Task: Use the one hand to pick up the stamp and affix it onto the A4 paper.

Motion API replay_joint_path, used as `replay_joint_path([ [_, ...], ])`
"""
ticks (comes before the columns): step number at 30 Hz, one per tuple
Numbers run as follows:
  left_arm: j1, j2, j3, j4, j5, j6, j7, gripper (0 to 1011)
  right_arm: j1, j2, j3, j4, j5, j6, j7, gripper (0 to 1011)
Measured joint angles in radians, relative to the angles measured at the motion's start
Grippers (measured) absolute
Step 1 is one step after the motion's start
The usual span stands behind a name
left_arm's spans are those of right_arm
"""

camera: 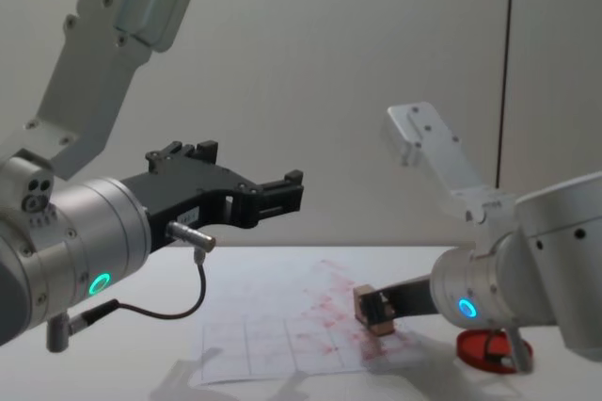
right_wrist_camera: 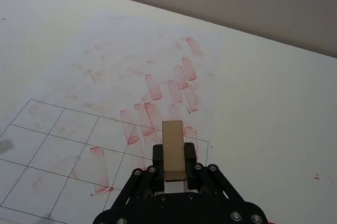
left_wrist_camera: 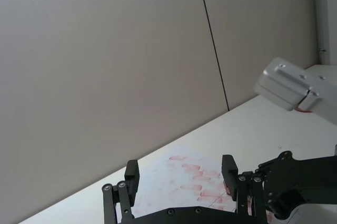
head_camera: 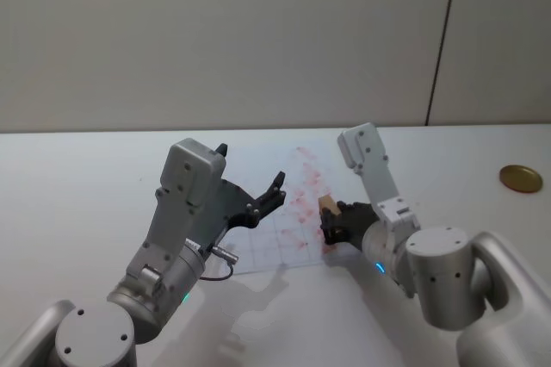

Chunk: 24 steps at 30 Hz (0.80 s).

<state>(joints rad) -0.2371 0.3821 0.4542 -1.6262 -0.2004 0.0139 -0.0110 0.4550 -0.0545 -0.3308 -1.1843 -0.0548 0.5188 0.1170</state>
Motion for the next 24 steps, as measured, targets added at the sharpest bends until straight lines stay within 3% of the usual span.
replay_joint_path([
  [10, 0.0, 0.0, 0.0, 0.0, 0.0, 0.0, 0.0, 993, -0.031, 0.026, 0.025, -0.135, 0.001, -0.005, -0.044, 206],
  [14, 0.0, 0.0, 0.0, 0.0, 0.0, 0.0, 0.0, 993, -0.047, 0.042, 0.045, -0.213, 0.014, -0.01, -0.071, 206],
  [24, 0.0, 0.0, 0.0, 0.0, 0.0, 0.0, 0.0, 993, -0.084, 0.071, 0.08, -0.33, 0.055, 0.0, -0.11, 206],
])
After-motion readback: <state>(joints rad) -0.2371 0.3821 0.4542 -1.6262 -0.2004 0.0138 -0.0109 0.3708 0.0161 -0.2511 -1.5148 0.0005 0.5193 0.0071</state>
